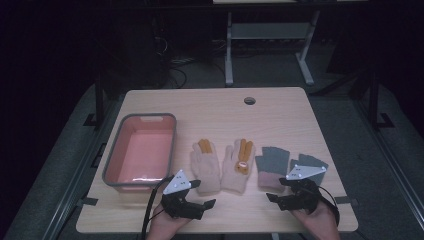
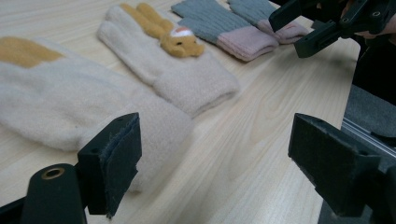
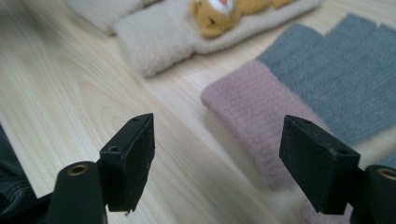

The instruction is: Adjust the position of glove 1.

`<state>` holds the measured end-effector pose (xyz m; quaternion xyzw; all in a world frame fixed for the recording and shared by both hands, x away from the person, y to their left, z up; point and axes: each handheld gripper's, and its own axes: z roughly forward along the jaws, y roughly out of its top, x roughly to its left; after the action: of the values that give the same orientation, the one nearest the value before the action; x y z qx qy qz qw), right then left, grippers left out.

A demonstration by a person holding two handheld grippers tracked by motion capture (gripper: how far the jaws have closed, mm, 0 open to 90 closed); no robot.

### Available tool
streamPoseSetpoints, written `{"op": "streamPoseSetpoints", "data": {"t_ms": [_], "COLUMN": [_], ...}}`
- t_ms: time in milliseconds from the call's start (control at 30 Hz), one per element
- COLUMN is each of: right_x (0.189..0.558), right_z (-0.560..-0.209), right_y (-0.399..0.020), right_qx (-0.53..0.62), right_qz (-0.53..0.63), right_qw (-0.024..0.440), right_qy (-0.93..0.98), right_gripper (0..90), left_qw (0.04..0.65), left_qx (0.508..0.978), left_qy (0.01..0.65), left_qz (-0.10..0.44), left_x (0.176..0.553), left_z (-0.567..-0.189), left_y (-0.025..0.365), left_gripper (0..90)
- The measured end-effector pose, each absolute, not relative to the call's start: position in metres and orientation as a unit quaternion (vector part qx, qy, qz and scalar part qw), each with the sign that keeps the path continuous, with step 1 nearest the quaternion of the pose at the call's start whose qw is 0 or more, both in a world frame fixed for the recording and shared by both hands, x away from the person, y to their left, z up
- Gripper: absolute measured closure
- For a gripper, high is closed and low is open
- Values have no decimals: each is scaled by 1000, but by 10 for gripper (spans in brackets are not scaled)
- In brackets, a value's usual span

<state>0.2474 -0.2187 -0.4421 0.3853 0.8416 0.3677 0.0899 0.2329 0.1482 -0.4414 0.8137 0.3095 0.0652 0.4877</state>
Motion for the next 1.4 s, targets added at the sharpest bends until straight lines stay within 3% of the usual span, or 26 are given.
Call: {"op": "streamPoseSetpoints", "data": {"t_ms": [400, 933, 1400], "right_x": [269, 304, 350], "right_z": [-412, -397, -406], "right_y": [-192, -158, -116], "right_qx": [353, 321, 314], "right_qz": [356, 345, 285], "right_qw": [86, 73, 71], "right_qy": [861, 879, 903], "right_gripper": [231, 220, 295], "left_qw": [497, 498, 499], "left_qx": [807, 804, 803], "left_qy": [311, 316, 318], "left_qz": [66, 76, 79], "left_x": [232, 234, 232], "left_z": [-438, -437, -438], "left_y": [154, 157, 157], "left_gripper": [175, 174, 174]}}
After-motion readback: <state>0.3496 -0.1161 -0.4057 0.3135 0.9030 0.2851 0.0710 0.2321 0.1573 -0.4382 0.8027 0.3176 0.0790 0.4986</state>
